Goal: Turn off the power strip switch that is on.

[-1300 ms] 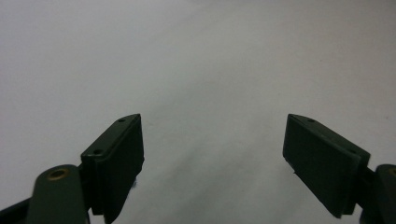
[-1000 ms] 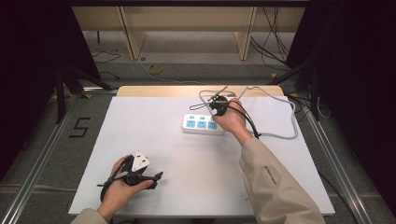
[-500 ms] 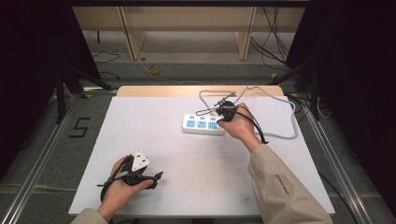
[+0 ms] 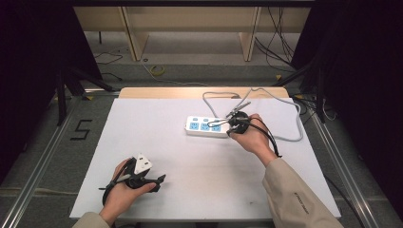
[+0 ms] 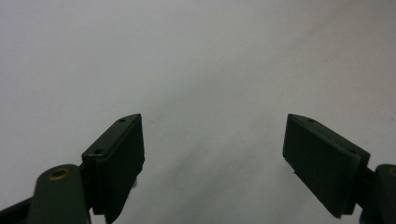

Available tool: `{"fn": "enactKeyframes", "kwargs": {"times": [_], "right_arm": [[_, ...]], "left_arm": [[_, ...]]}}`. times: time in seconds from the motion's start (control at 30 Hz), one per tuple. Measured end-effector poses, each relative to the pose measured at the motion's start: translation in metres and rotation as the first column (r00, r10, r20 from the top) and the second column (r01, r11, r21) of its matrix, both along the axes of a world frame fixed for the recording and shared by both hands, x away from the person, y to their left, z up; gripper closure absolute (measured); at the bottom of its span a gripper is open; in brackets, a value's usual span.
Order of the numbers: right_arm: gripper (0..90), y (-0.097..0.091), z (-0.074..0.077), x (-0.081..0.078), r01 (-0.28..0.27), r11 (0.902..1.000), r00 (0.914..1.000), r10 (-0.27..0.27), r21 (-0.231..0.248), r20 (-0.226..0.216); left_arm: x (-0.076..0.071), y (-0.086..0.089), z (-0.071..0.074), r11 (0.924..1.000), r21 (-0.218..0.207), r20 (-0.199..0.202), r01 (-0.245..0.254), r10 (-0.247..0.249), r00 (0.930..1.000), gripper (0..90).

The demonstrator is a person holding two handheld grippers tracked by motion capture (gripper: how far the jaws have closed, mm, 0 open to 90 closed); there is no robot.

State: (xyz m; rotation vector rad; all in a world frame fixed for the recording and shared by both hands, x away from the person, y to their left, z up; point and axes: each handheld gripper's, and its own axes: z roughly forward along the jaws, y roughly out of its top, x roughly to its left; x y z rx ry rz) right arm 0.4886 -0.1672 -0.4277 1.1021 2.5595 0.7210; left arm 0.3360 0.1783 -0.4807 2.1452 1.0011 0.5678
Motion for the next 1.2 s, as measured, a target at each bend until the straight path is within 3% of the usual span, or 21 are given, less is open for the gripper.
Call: {"fn": "enactKeyframes", "kwargs": {"times": [0.53, 0.83, 1.2], "right_arm": [[87.2, -0.021, -0.008, -0.039, -0.016, 0.9996, 0.9998, 0.016, 0.024, -0.013], [82.4, -0.040, -0.012, -0.065, -0.019, 0.9953, 0.9995, 0.021, 0.095, -0.023], [76.9, -0.059, -0.028, -0.097, -0.006, 0.9890, 0.9998, 0.009, 0.148, -0.019]], "left_arm": [[0.000, 0.000, 0.000, 1.0000, 0.003, -0.002, 0.000, 0.000, 1.0000, 20.6], [-0.001, 0.000, -0.001, 1.0000, 0.006, -0.003, 0.000, 0.000, 1.0000, 20.5], [0.000, 0.000, -0.001, 1.0000, 0.009, -0.004, -0.004, 0.004, 1.0000, 20.6]]}}
